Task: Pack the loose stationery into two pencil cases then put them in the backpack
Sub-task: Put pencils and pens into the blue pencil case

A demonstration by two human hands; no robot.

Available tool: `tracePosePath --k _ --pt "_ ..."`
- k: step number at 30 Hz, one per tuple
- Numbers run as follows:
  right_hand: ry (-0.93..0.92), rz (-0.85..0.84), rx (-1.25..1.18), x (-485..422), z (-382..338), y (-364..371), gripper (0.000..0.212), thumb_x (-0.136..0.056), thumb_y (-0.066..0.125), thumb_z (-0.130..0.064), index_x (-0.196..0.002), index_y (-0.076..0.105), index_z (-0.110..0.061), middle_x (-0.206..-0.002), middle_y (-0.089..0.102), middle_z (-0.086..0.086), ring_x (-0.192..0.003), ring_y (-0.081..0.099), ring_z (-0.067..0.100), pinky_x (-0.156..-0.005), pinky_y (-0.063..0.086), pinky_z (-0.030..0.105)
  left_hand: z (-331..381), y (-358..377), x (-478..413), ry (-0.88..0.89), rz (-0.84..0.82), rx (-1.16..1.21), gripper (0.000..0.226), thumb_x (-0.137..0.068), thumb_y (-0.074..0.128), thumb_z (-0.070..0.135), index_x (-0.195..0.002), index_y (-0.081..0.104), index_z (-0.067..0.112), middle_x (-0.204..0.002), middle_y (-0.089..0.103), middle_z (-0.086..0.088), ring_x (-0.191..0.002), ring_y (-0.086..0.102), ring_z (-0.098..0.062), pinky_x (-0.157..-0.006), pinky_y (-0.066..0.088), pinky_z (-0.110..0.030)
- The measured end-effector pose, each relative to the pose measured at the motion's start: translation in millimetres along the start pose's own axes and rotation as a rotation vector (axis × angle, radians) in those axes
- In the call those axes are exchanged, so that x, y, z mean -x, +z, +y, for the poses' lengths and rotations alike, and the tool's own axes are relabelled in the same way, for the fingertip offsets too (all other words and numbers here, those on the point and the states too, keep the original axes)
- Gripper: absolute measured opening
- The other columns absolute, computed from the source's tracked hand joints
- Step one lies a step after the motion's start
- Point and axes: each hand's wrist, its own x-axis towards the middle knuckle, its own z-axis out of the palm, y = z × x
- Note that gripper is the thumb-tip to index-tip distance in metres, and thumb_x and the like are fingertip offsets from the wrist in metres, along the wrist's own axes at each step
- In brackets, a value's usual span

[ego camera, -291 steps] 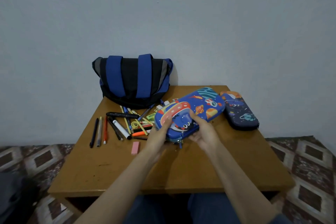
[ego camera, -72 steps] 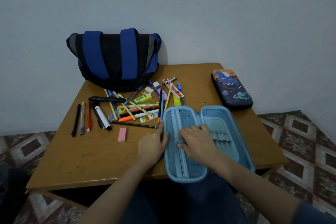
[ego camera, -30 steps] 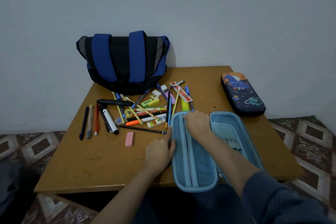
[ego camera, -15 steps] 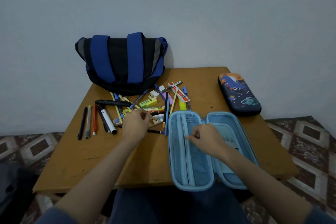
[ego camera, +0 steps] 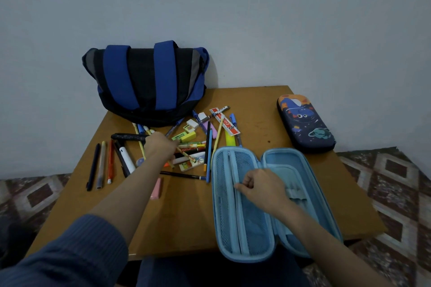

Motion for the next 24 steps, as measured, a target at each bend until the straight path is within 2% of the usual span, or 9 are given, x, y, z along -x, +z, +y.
tracePosePath --k 2,3,6,7,10,13,18,21,24 --pt "0.007 0.004 -0.006 -1 0 0 0.035 -0.087 0.058 -0.046 -0.061 0.048 -0.026 -0.057 0.048 -0.012 -0.062 0.052 0.008 -0.057 0.042 0.022 0 0 -1 -0.019 -0.037 0.009 0.033 -0.086 0.065 0.029 -0.066 0.052 0.007 -0.061 0.062 -0.007 -0.052 0.057 -0.015 -0.046 0.043 -0.026" --pt "0.01 0.007 -0.013 -1 0 1 0.035 -0.087 0.059 -0.047 -0.062 0.05 -0.024 -0.056 0.048 -0.011 -0.059 0.051 0.007 -0.057 0.042 0.022 0 1 -2 -0.017 -0.056 0.014 0.031 -0.085 0.066 0.027 -0.067 0.055 0.006 -0.063 0.063 -0.008 -0.055 0.059 -0.016 -0.047 0.046 -0.028" --pt "0.011 0.018 -0.036 1 -2 0 0.037 -0.083 0.062 -0.05 -0.06 0.048 -0.025 -0.056 0.049 -0.01 -0.055 0.047 0.004 -0.055 0.04 0.021 0 1 -5 -0.036 -0.109 0.09 0.023 -0.082 0.069 0.019 -0.075 0.063 -0.002 -0.076 0.069 -0.016 -0.072 0.067 -0.027 -0.069 0.058 -0.037" --pt "0.012 0.02 -0.044 2 -2 0 0.037 -0.082 0.063 -0.051 -0.06 0.047 -0.025 -0.058 0.05 -0.01 -0.056 0.048 0.005 -0.056 0.041 0.021 1 1 -4 -0.046 -0.132 0.127 0.022 -0.082 0.07 0.017 -0.075 0.063 -0.002 -0.073 0.068 -0.015 -0.069 0.067 -0.026 -0.068 0.058 -0.036" --pt "0.008 0.019 -0.044 4 -3 -1 0.042 -0.076 0.065 -0.058 -0.061 0.044 -0.025 -0.063 0.053 -0.009 -0.062 0.05 0.007 -0.056 0.039 0.022 8 -5 6 -0.077 -0.273 0.222 0.021 -0.086 0.065 0.013 -0.069 0.056 0.004 -0.059 0.057 -0.007 -0.042 0.052 -0.011 -0.04 0.043 -0.018" --pt "-0.006 -0.002 0.004 5 -6 -1 0.047 -0.072 0.065 -0.063 -0.064 0.047 -0.021 -0.066 0.053 -0.007 -0.064 0.052 0.008 -0.057 0.04 0.023 16 -18 20 -0.122 -0.426 0.293 0.018 -0.086 0.065 0.013 -0.074 0.057 0.004 -0.055 0.054 -0.005 -0.029 0.044 -0.005 -0.032 0.03 -0.013" --pt "-0.007 -0.043 0.02 5 -10 0 0.048 -0.07 0.066 -0.063 -0.065 0.05 -0.019 -0.062 0.051 -0.006 -0.063 0.052 0.01 -0.064 0.048 0.027 14 -41 48 -0.175 -0.618 0.371 0.015 -0.088 0.063 0.015 -0.086 0.063 0.0 -0.058 0.059 -0.005 -0.039 0.049 -0.007 -0.034 0.035 -0.012" --pt "-0.003 -0.07 -0.024 4 -10 0 0.039 -0.074 0.068 -0.053 -0.059 0.047 -0.023 -0.058 0.049 -0.011 -0.059 0.049 0.005 -0.063 0.045 0.025 11 -49 63 -0.108 -0.679 0.439 0.019 -0.088 0.062 0.016 -0.093 0.067 -0.001 -0.058 0.064 -0.002 -0.042 0.052 -0.004 -0.038 0.039 -0.011" --pt "0.012 -0.07 -0.06 6 -12 -2 0.029 -0.078 0.067 -0.041 -0.06 0.053 -0.023 -0.055 0.051 -0.012 -0.055 0.047 0.0 -0.053 0.038 0.019 7 -49 80 0.009 -0.643 0.475 0.018 -0.087 0.063 0.017 -0.089 0.072 0.002 -0.072 0.064 -0.002 -0.056 0.054 -0.006 -0.051 0.048 -0.013"
